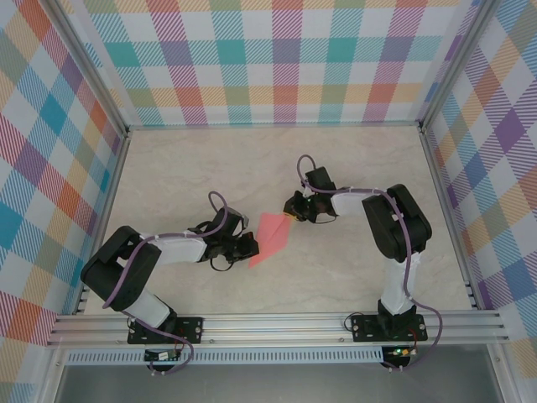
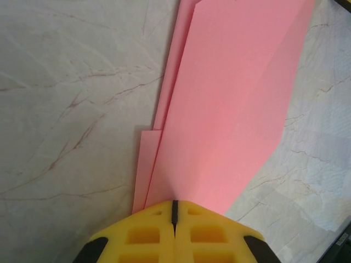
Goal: Fold a paper plane with a square sheet of paper (pick it up from the middle)
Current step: Fourth fold the wing at the center of the table.
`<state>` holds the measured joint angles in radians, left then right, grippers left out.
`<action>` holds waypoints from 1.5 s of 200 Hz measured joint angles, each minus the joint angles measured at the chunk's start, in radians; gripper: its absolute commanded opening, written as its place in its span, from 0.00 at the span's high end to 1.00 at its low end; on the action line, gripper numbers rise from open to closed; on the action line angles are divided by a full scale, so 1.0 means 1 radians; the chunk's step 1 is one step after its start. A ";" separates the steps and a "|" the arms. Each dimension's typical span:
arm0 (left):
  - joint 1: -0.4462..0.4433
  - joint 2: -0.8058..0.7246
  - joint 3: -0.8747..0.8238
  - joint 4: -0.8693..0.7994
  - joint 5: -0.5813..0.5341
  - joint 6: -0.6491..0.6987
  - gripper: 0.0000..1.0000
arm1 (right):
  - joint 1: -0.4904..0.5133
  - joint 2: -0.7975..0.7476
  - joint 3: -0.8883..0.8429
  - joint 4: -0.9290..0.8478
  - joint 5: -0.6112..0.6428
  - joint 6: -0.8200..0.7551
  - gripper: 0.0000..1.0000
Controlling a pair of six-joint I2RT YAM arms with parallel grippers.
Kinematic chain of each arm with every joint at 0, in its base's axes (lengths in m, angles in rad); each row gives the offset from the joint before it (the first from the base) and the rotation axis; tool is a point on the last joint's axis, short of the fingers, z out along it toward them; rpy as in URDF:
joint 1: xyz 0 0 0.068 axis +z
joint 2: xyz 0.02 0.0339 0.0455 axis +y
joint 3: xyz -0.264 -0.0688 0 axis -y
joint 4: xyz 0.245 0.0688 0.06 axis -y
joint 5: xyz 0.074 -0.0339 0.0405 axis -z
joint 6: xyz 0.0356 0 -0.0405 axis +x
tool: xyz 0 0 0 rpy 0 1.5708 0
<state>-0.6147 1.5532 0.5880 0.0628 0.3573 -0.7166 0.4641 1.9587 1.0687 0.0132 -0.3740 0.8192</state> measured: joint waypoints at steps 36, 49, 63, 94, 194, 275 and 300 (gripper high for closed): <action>0.000 -0.008 -0.003 -0.007 -0.008 0.000 1.00 | -0.013 0.000 0.032 -0.045 0.043 -0.024 0.82; 0.000 -0.013 -0.006 -0.010 -0.012 0.000 1.00 | -0.021 -0.004 0.037 -0.055 0.053 -0.028 0.81; 0.000 -0.018 -0.010 -0.010 -0.018 0.000 1.00 | -0.024 -0.019 0.037 -0.066 0.056 -0.028 0.81; 0.000 -0.022 -0.013 -0.011 -0.022 0.000 1.00 | -0.013 -0.088 0.035 -0.067 0.055 -0.027 0.79; 0.000 -0.021 -0.013 -0.008 -0.022 0.000 1.00 | 0.179 -0.135 -0.042 0.006 -0.003 0.016 0.80; 0.000 -0.017 -0.008 -0.014 -0.018 0.003 1.00 | 0.186 -0.050 -0.071 0.052 -0.005 0.052 0.82; 0.000 -0.020 -0.009 -0.015 -0.018 0.003 1.00 | 0.183 -0.042 -0.078 0.058 -0.001 0.059 0.84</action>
<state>-0.6147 1.5333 0.5793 0.0479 0.3393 -0.7132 0.6476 1.9171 0.9909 0.0708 -0.3752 0.8780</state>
